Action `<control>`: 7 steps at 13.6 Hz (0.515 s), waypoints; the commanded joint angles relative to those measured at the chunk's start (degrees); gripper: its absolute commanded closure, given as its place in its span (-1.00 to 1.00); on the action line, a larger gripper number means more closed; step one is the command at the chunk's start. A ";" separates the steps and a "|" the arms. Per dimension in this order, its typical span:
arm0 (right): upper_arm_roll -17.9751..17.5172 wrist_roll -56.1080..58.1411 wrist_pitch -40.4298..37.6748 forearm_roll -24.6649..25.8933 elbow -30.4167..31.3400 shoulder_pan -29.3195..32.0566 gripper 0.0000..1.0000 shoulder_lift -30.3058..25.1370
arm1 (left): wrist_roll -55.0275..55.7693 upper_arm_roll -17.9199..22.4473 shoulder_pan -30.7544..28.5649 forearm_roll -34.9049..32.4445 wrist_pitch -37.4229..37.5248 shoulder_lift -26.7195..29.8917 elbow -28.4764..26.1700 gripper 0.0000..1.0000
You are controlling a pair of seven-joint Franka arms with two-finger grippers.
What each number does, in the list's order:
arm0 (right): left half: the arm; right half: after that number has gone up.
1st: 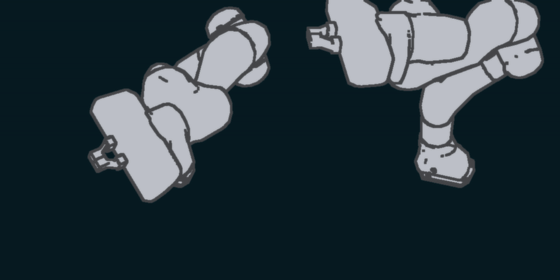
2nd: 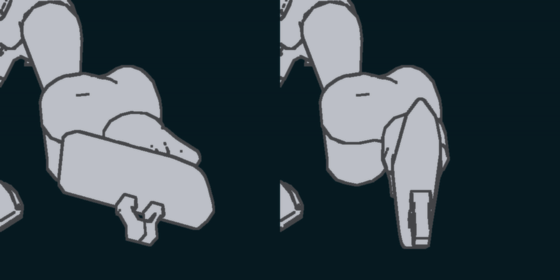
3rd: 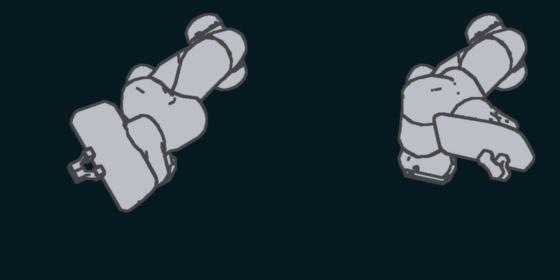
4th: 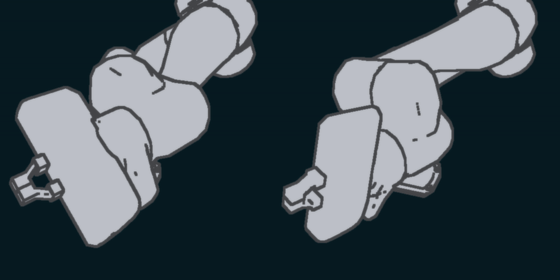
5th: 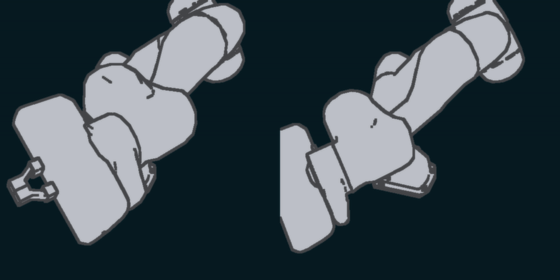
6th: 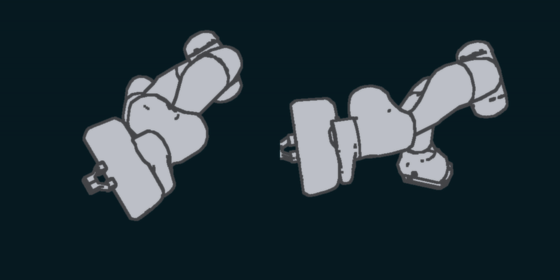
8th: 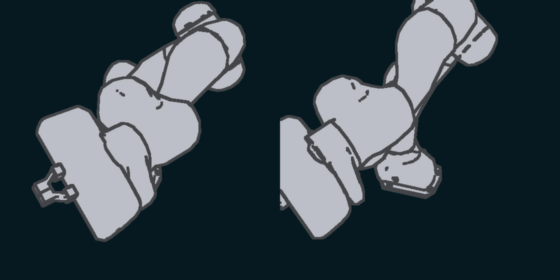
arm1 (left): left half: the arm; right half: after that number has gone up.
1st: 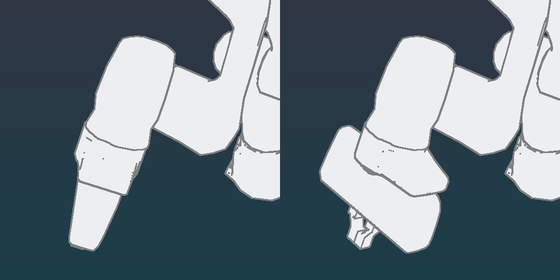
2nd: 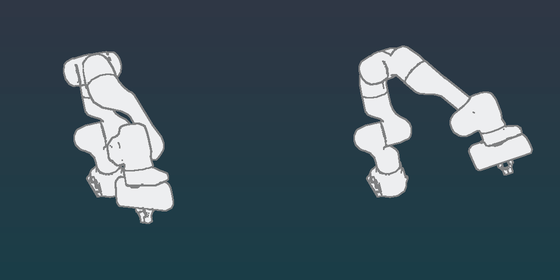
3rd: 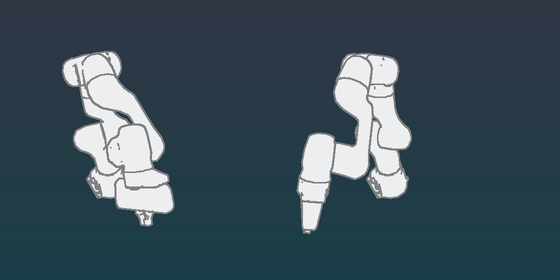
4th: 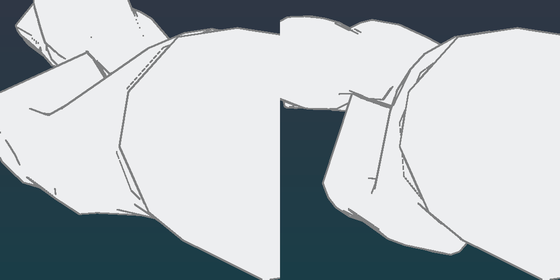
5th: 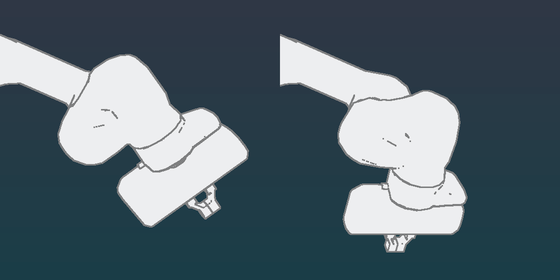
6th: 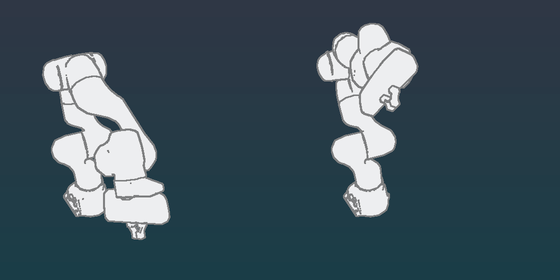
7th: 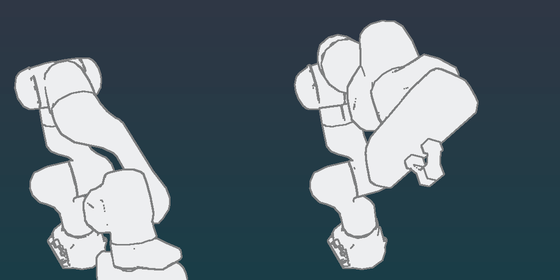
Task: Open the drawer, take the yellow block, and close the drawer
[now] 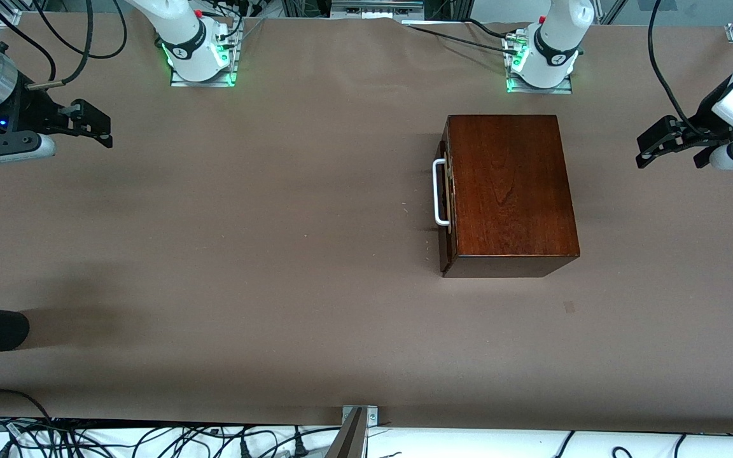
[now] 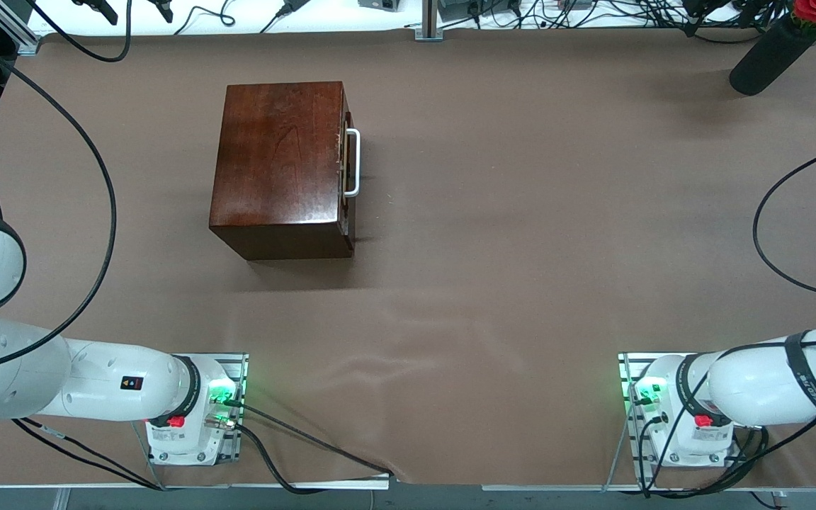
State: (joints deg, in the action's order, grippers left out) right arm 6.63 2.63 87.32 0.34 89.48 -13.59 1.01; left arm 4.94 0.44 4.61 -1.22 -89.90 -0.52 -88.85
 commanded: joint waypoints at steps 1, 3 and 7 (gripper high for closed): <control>-0.30 -0.17 -1.01 0.01 -1.24 0.41 -1.00 0.39 | -0.99 -0.18 -0.13 -0.63 1.92 -0.71 1.84 -1.00; -0.22 -0.17 -1.01 0.01 -1.24 0.41 -1.00 0.39 | -0.99 -0.18 -0.13 -0.71 2.10 -0.80 1.92 -1.00; -0.30 -0.17 -0.93 0.01 -1.24 0.41 -1.00 0.39 | -0.90 -0.18 -0.39 -0.63 2.36 -0.71 1.84 -1.00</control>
State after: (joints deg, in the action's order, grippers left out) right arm 6.63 2.63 87.32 0.34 89.48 -13.59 1.01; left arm 4.94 0.44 4.59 -1.22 -89.08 -0.52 -88.84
